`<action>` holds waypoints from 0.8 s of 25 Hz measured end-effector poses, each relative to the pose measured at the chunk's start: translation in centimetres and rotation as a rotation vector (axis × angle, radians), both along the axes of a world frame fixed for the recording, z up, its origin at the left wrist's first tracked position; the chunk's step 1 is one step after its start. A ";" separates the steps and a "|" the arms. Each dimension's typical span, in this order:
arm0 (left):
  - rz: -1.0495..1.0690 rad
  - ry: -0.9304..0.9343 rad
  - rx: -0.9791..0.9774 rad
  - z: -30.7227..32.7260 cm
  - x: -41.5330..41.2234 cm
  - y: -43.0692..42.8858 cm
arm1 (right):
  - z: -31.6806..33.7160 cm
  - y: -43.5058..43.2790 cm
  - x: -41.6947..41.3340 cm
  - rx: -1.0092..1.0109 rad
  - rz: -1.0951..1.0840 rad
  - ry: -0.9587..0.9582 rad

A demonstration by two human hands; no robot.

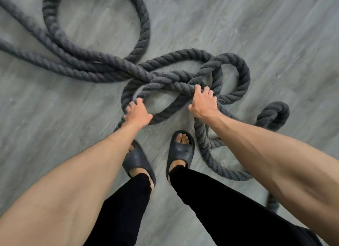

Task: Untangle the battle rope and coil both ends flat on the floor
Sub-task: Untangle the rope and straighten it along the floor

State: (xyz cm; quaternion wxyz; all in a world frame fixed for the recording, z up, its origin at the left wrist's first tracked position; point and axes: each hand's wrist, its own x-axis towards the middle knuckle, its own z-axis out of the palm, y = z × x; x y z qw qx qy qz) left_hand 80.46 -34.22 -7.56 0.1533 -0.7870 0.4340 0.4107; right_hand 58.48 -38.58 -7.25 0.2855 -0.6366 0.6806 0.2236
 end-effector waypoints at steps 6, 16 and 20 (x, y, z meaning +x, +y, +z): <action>-0.005 -0.116 -0.130 -8.5 3.3 1.6 | -7.6 0.1 -1.2 -0.162 0.006 0.105; -0.175 -0.022 -0.279 3.7 4.4 -1.7 | 1.3 6.5 4.0 0.032 0.070 0.065; -0.292 -0.048 -0.442 9.1 1.6 -5.6 | 5.5 8.3 5.9 0.200 0.141 -0.071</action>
